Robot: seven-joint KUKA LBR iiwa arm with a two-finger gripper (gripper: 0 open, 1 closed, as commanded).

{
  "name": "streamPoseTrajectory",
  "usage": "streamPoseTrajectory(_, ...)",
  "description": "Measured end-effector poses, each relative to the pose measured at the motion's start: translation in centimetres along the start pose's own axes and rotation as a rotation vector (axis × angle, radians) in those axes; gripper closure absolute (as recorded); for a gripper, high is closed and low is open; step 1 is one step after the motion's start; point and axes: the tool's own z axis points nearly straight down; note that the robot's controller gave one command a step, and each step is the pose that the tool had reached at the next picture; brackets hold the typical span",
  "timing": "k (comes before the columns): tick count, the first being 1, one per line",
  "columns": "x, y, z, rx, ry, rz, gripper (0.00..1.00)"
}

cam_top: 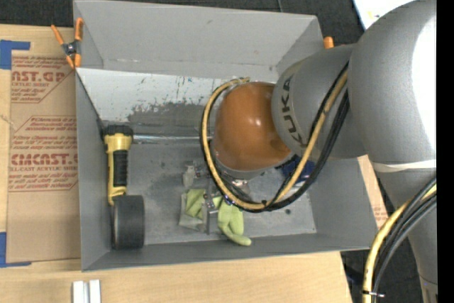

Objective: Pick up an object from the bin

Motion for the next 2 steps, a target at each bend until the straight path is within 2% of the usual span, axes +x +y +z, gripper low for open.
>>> streamPoseTrajectory(1, 1.6, -2.2, 0.7, -0.001, -0.002, -0.105, 0.0)
streamPoseTrajectory(2, 1.3, -6.1, 1.2, -0.002, -0.004, -0.563, 1.0)
